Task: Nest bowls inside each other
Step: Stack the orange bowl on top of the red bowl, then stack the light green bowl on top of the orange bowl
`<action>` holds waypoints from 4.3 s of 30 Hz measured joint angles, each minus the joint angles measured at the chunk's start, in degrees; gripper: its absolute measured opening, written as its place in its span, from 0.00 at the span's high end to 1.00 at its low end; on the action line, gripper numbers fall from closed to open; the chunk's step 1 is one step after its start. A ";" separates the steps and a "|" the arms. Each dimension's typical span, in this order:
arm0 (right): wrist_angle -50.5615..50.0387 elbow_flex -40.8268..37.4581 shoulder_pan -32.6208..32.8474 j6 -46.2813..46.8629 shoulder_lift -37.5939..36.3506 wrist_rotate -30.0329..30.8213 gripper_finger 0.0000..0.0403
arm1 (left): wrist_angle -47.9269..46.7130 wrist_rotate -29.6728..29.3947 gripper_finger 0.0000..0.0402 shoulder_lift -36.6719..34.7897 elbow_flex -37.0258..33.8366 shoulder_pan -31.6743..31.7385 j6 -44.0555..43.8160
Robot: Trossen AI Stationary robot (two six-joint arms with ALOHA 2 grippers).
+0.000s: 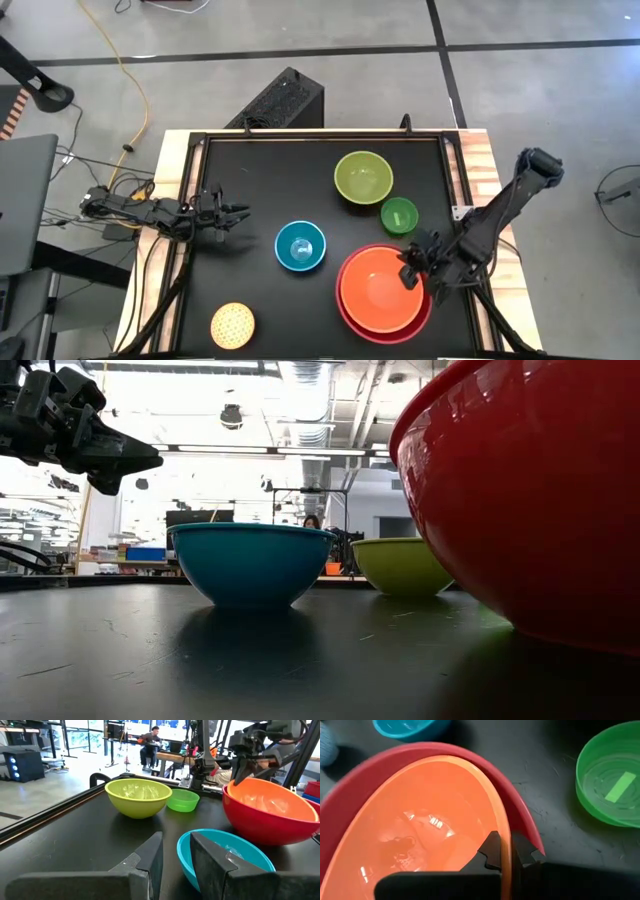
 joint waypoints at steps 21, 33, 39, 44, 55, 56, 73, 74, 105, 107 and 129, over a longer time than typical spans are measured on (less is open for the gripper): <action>-2.04 0.02 -2.57 -1.31 -3.50 -5.90 0.58 | 0.00 0.31 0.78 0.00 0.00 -0.01 -0.68; -1.87 3.17 -22.21 -11.32 -7.24 -6.12 0.50 | 0.00 0.28 0.78 0.00 0.00 -0.01 -0.66; -1.91 3.17 -41.30 -16.94 -3.17 -8.39 0.51 | 0.00 0.26 0.78 -0.01 0.00 -0.01 -0.42; -0.76 3.17 -55.16 -28.46 -0.25 -12.54 0.50 | 0.00 0.26 0.78 -0.02 0.00 -0.02 -0.42; 5.01 3.17 -71.60 -44.67 5.67 -22.80 0.49 | 0.00 0.24 0.78 -0.02 0.00 -0.02 0.68; 5.24 3.17 -72.53 -45.11 6.41 -23.00 0.49 | 0.00 0.24 0.78 0.00 0.00 -0.02 0.68; 8.66 3.15 -76.24 -49.59 16.04 -27.58 0.74 | -0.02 0.22 0.78 -0.02 0.00 0.00 0.66; 8.69 3.15 -76.25 -49.25 15.86 -27.59 0.80 | -0.02 0.24 0.78 -0.02 0.00 0.00 0.66; 16.23 3.12 -26.80 -27.46 -8.70 -31.73 0.96 | -0.01 0.26 0.78 -0.02 0.00 -0.02 -0.07; 16.50 3.12 -20.87 -23.33 -7.01 -31.70 0.96 | -0.02 0.26 0.78 -0.02 0.00 -0.02 0.26; 9.28 3.15 -7.91 2.24 3.00 -22.71 0.96 | -0.02 0.28 0.78 -0.02 0.00 -0.02 0.11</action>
